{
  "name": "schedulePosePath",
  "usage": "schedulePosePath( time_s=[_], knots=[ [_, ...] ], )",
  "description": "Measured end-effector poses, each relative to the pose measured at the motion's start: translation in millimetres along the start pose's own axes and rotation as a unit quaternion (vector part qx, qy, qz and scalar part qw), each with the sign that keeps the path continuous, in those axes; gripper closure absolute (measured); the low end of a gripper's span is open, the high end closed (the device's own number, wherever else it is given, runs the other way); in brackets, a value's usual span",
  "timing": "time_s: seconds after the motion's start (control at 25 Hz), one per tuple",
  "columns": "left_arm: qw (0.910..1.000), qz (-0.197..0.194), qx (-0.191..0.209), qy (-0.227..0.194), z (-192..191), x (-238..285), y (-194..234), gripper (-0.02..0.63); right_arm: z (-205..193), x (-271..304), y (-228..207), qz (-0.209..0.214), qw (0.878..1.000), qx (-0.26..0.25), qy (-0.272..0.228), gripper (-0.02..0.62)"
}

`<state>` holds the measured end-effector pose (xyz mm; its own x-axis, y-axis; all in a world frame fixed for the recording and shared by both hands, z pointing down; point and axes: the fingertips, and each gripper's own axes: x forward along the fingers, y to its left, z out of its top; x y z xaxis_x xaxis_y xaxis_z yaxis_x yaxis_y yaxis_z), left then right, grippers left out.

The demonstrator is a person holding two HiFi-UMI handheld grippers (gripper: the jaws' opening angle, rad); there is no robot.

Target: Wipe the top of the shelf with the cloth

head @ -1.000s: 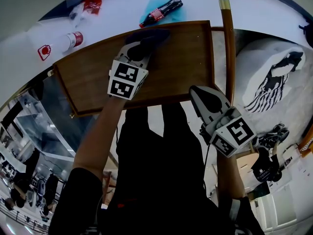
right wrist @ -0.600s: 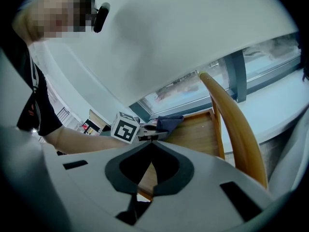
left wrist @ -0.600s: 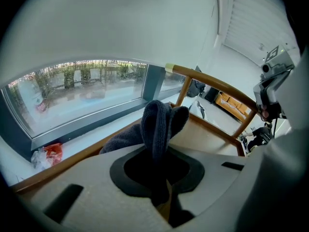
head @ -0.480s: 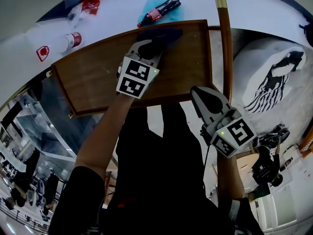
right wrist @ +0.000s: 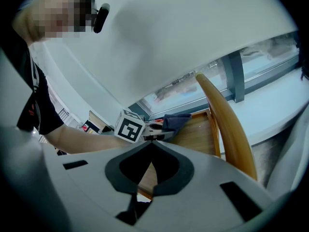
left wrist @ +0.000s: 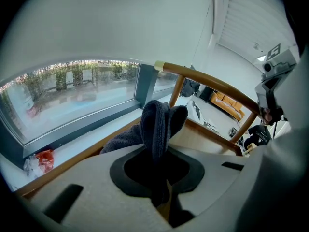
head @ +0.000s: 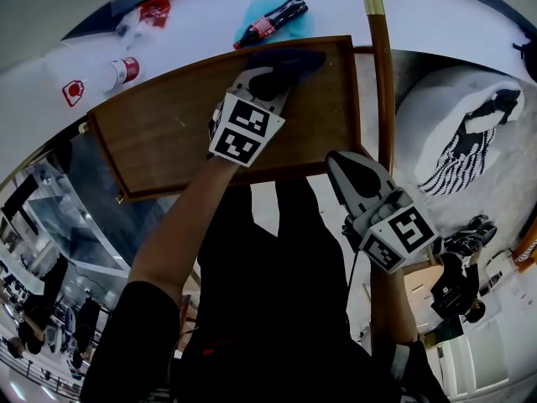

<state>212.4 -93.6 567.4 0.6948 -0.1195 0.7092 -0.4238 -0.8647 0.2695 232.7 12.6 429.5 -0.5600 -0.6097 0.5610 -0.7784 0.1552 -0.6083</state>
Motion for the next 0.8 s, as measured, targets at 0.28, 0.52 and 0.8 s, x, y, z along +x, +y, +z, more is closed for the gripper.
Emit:
schedulePosePath(
  time_s=[0.28,0.52,0.8],
  knots=[
    [0.9998,-0.018,0.005,0.002,10.2,16.3,-19.5,0.552,-2.0,-8.2,-7.4,-0.005,1.000,0.007,-0.005,0.591],
    [0.9994,-0.032,0.007,0.000,18.0,25.2,-32.2,0.552,-0.7,-12.0,-7.6,-0.002,1.000,0.008,-0.010,0.591],
    [0.9976,-0.055,0.008,-0.042,43.4,4.1,-41.6,0.552,4.1,-10.0,-1.6,0.000,1.000,-0.001,-0.007,0.591]
  ],
)
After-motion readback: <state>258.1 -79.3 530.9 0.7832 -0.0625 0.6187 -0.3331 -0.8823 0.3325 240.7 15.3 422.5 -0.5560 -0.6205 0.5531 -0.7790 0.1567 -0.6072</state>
